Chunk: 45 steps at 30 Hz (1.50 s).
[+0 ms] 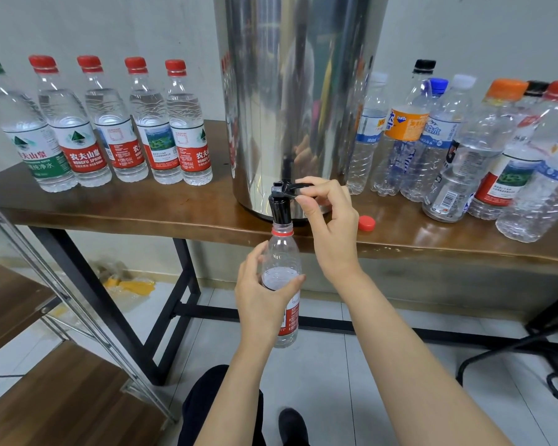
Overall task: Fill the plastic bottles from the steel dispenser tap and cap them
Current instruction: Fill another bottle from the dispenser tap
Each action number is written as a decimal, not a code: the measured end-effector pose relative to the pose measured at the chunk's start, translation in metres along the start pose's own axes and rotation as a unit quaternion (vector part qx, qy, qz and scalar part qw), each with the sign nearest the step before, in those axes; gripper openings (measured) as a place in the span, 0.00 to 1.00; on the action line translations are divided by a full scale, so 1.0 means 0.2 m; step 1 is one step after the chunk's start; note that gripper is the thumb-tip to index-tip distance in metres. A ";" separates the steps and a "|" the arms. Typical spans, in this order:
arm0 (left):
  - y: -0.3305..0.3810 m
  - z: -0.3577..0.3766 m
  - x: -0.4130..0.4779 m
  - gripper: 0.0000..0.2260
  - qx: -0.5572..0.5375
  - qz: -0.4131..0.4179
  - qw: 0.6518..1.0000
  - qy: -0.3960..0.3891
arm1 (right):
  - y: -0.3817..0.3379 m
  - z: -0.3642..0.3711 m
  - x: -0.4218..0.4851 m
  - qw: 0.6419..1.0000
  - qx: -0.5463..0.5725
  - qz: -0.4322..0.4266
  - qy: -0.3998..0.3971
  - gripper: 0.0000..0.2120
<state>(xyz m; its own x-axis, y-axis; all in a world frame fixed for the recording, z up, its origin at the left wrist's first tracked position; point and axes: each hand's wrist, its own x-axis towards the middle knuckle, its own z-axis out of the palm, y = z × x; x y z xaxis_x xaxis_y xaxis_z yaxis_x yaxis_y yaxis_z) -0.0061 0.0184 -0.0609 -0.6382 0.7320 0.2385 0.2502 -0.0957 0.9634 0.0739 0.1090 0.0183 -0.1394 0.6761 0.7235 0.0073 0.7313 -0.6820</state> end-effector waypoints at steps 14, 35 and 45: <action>0.01 0.01 0.00 0.32 -0.011 -0.004 1.000 0.000 | -0.01 0.00 0.00 1.000 0.004 0.004 0.001 0.05; 0.00 0.00 0.00 0.33 -0.009 0.000 1.000 0.001 | -0.02 0.00 0.00 1.000 0.015 0.010 0.000 0.06; 0.01 0.00 0.00 0.33 -0.011 -0.004 1.000 0.003 | -0.01 0.00 0.00 1.000 0.019 0.009 0.000 0.06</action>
<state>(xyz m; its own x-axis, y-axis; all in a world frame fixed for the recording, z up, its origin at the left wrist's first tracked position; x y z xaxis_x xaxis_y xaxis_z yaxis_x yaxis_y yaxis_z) -0.0050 0.0183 -0.0592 -0.6442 0.7292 0.2307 0.2287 -0.1042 0.9679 0.0738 0.1079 0.0203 -0.1388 0.6889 0.7115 -0.0272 0.7155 -0.6981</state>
